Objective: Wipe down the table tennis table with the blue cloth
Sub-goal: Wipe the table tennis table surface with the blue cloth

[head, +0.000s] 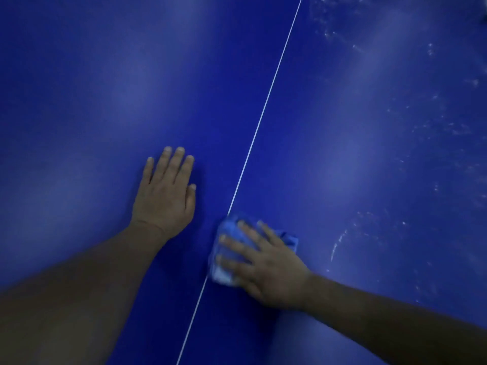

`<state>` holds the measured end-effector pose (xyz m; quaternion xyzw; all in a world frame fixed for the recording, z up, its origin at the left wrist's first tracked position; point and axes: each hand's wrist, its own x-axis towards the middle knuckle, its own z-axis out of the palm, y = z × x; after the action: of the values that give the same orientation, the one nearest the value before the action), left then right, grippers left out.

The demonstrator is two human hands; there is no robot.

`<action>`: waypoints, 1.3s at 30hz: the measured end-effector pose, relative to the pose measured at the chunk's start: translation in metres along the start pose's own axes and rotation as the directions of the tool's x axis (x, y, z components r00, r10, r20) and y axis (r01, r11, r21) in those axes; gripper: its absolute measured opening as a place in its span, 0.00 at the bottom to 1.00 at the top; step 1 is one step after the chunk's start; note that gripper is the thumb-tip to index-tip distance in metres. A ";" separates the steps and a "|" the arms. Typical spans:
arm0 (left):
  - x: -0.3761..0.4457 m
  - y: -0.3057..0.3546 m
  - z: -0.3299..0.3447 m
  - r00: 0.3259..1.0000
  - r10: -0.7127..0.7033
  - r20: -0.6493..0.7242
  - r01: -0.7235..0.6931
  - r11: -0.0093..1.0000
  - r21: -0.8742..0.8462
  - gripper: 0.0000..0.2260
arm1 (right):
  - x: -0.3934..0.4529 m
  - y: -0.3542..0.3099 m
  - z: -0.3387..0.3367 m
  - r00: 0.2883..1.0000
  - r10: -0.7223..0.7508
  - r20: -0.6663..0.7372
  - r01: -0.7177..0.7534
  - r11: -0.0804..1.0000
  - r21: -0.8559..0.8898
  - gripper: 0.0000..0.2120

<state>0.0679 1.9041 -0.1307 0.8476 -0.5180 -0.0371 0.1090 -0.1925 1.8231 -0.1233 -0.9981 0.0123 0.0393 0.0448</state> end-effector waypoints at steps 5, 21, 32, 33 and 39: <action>-0.084 -0.020 -0.017 0.964 -0.265 0.004 0.264 0.961 -0.076 0.30 | 0.007 0.135 -0.012 0.916 0.397 -0.050 -0.400 0.913 -0.081 0.25; -0.165 -0.043 -0.014 0.926 -0.346 0.151 0.342 0.938 0.048 0.29 | 0.045 0.128 -0.022 0.589 0.798 -0.128 -0.784 0.603 0.147 0.25; -0.166 -0.044 -0.013 0.940 -0.317 0.130 0.308 0.948 0.080 0.28 | 0.157 0.117 -0.028 0.962 0.254 -0.102 -0.257 0.966 -0.016 0.24; -0.166 -0.044 -0.013 0.941 -0.316 0.122 0.308 0.948 0.083 0.28 | 0.174 0.146 -0.036 0.888 0.446 -0.111 -0.448 0.894 0.006 0.26; -0.165 -0.044 -0.013 0.943 -0.318 0.101 0.314 0.948 0.049 0.27 | 0.255 0.137 -0.043 0.950 0.301 -0.078 -0.302 0.953 -0.004 0.28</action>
<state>0.0328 2.0721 -0.1360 0.9181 -0.3810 -0.0915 0.0599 0.0609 1.6776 -0.1128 -0.9857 0.1660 0.0074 0.0297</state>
